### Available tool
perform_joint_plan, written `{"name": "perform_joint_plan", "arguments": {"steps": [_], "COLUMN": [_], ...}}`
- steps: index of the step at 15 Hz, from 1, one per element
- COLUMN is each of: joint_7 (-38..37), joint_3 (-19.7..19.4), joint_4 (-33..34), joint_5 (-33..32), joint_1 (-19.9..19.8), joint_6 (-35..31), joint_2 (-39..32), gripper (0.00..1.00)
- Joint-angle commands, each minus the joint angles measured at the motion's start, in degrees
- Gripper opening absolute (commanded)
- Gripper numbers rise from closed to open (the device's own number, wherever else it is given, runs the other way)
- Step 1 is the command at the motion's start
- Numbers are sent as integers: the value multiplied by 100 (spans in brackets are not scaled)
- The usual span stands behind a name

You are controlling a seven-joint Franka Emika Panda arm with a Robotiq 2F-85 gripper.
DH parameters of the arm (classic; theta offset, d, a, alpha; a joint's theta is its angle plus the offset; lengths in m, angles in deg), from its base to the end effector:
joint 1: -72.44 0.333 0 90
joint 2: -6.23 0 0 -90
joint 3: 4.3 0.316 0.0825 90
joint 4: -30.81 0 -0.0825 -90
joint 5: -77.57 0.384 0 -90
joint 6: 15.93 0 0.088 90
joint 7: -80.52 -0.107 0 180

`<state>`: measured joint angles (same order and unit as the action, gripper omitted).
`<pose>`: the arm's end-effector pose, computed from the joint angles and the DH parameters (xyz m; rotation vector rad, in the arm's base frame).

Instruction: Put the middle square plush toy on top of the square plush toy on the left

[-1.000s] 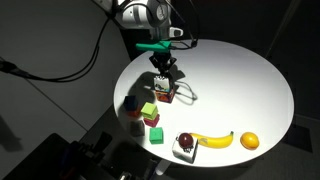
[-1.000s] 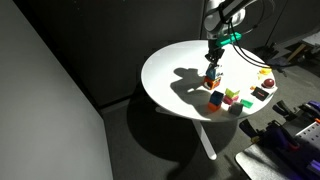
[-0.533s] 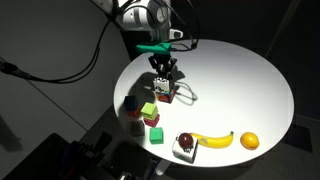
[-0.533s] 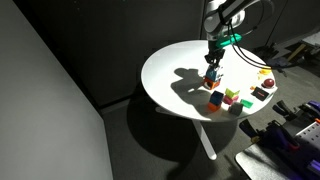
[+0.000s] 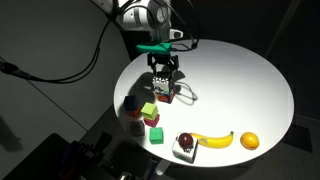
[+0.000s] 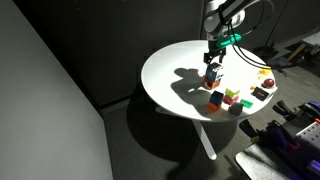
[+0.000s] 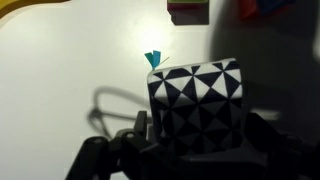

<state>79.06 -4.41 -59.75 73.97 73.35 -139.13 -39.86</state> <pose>0.6692 0.0069 0.1456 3.0660 0.0453 -0.3599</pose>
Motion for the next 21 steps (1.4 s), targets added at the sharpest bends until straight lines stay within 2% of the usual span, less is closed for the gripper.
{"name": "perform_joint_plan", "arguments": {"steps": [1, 9, 21], "joint_7": [289, 928, 559], "joint_3": [77, 209, 9], "joint_4": [-33, -454, -1554], "joint_5": [121, 243, 167], "joint_1": [-118, -298, -218], "joint_6": [214, 84, -92], "joint_2": [117, 582, 1903], "gripper": [100, 100, 100]}}
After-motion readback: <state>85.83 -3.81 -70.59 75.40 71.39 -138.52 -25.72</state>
